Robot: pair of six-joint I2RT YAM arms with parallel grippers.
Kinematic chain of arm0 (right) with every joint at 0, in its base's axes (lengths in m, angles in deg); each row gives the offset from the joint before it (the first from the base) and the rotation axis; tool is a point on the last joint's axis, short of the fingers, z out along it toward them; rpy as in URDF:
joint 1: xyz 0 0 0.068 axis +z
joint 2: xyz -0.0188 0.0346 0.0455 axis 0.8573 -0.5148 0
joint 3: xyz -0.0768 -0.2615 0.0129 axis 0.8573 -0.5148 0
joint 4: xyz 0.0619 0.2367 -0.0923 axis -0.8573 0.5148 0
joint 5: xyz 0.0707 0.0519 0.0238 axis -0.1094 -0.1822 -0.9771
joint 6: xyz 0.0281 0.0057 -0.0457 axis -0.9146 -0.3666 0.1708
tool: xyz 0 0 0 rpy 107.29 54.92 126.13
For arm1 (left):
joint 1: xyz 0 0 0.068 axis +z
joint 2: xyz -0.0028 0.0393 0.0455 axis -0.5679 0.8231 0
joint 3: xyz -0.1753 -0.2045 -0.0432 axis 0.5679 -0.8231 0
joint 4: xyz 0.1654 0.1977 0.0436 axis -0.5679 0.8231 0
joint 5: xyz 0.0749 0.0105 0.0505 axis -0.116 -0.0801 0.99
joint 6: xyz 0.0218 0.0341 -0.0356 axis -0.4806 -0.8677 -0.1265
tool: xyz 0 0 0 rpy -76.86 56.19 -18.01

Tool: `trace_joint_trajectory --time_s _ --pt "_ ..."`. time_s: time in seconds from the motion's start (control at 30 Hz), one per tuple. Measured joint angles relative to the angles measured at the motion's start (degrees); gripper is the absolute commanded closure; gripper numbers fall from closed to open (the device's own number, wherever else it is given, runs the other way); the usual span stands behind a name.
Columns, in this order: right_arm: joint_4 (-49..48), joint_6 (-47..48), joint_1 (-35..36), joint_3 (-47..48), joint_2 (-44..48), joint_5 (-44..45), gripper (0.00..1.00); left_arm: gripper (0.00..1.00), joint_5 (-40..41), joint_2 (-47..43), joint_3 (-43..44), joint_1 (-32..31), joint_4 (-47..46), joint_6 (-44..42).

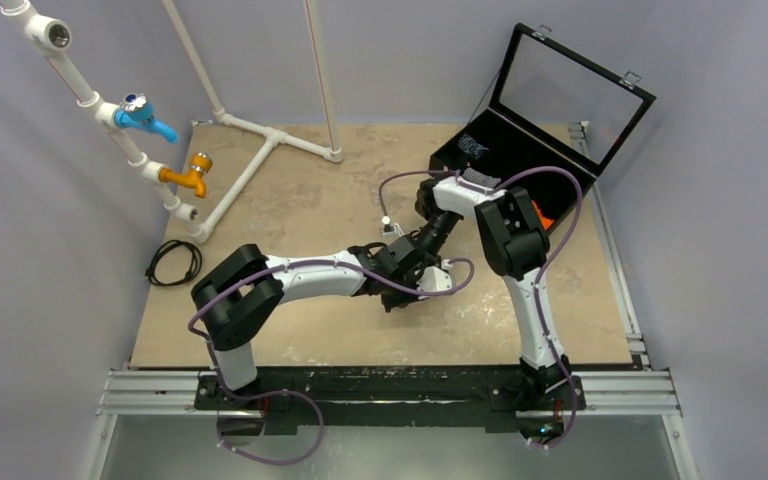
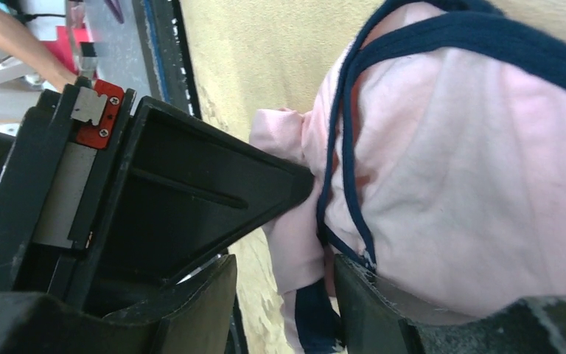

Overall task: Roll the underwear
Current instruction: Roll the underwear to the center of the board.

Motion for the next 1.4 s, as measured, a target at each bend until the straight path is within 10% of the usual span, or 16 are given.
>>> trace_joint_trajectory --time_s 0.8,1.4 --pt "-12.66 -0.20 -13.35 -8.52 9.77 2.82 0.45 1.00 -14.97 2.64 2.38 8.31 1.31 2.16" --pt "-30.95 -10.12 -18.51 -27.12 37.29 3.93 0.44 1.00 -38.60 22.64 25.20 17.05 26.95 1.60"
